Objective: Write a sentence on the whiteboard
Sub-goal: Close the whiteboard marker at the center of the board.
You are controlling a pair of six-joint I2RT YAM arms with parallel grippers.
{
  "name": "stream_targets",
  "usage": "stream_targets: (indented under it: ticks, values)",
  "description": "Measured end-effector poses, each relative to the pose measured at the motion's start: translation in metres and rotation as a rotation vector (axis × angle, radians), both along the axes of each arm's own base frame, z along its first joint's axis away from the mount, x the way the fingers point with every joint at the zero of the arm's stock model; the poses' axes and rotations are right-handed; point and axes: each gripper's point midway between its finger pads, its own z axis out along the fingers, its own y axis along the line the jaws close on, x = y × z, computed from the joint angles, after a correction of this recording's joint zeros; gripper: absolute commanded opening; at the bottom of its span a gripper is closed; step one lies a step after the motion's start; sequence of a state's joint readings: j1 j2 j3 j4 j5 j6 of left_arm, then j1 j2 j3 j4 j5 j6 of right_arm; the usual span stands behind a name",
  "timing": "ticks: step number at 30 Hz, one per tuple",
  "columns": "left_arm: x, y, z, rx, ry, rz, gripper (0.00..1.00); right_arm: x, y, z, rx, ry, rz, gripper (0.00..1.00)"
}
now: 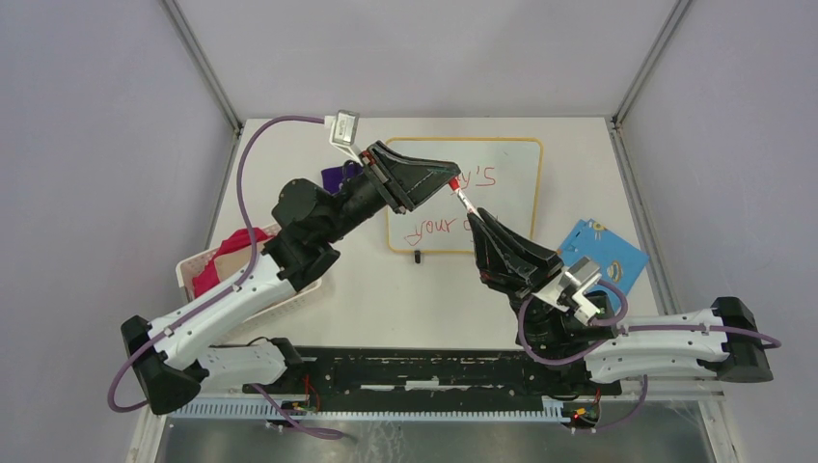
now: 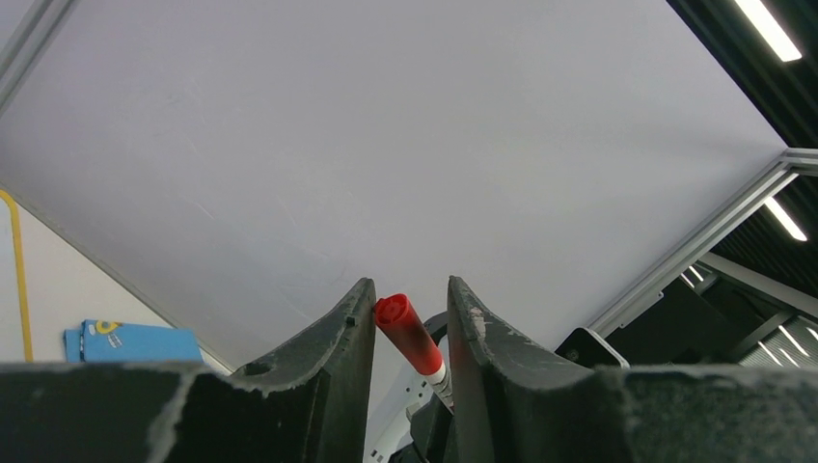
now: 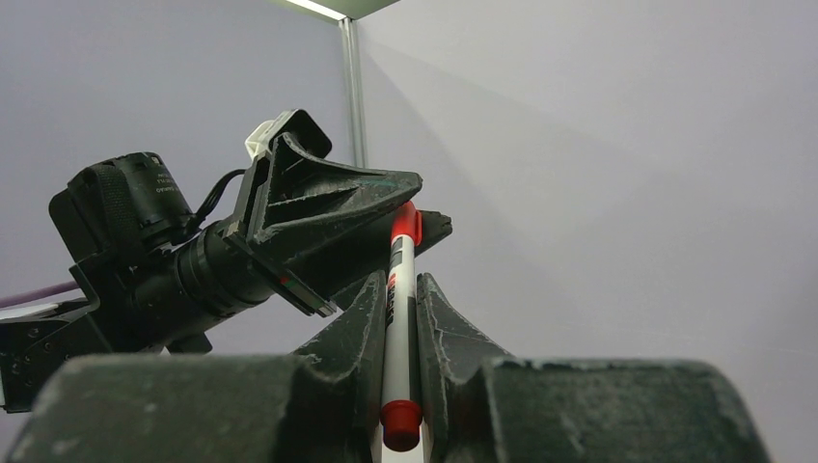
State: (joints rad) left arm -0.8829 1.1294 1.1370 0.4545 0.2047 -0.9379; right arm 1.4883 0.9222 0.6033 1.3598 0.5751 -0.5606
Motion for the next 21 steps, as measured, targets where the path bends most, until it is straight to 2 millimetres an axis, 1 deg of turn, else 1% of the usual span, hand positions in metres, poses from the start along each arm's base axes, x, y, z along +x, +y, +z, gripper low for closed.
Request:
stream_targets:
  ticks: [8,10,13,14,16,17,21]
  values:
    - [-0.003,0.004,-0.006,0.003,0.005,0.000,0.35,0.000,0.002,-0.001,0.003,0.003,0.008,0.00]
    - [-0.004,0.006,-0.007,-0.002,0.008,-0.002,0.28,0.000,0.001,0.000,0.007,0.004,0.009,0.00]
    - [-0.005,0.007,-0.007,-0.012,0.018,-0.008,0.12,0.000,0.001,-0.001,0.013,0.006,0.010,0.00]
    - [-0.006,0.007,-0.006,-0.019,0.024,-0.014,0.09,0.000,0.001,-0.001,0.013,0.006,0.010,0.00]
    - [-0.009,0.008,-0.002,-0.035,0.027,-0.026,0.06,0.000,0.002,-0.001,0.012,0.006,0.011,0.00]
    - [-0.010,0.009,0.000,-0.042,0.027,-0.032,0.03,0.000,0.003,-0.001,0.010,0.005,0.012,0.00]
    - [-0.012,0.010,0.002,-0.052,0.029,-0.043,0.02,-0.002,0.005,-0.001,0.009,-0.003,0.017,0.00]
